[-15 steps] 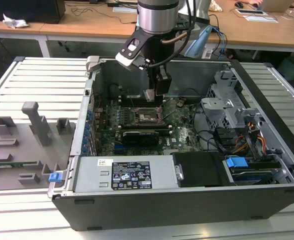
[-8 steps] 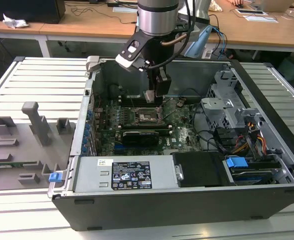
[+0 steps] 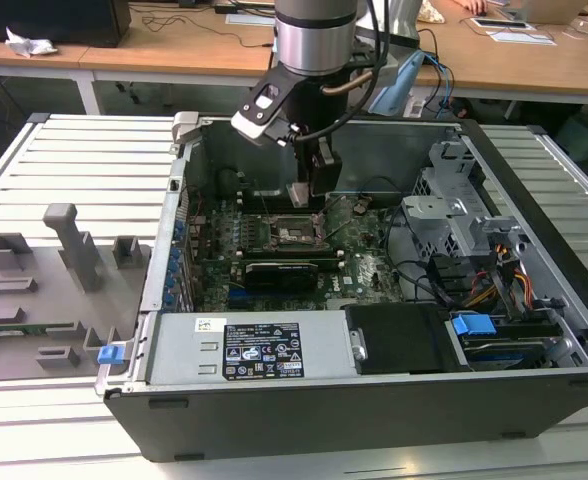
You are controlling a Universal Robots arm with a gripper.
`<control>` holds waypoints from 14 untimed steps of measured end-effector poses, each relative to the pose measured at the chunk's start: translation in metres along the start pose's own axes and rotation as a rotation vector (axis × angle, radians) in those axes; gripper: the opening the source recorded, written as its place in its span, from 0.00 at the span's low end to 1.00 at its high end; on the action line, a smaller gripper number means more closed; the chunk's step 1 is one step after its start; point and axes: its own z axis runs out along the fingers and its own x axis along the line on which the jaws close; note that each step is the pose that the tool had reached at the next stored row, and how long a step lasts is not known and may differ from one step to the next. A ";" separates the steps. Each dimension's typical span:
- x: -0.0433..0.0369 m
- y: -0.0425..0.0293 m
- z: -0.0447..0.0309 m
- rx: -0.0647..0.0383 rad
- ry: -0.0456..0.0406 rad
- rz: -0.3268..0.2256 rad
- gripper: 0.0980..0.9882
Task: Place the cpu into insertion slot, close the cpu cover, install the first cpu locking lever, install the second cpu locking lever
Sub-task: 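Place the cpu into insertion slot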
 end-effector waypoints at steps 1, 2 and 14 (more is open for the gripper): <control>0.0000 0.0000 0.0005 0.000 0.0000 0.000 0.48; 0.0000 -0.0001 0.0009 0.000 0.0000 0.000 0.48; -0.0002 -0.0009 0.0109 0.000 -0.0012 0.005 0.48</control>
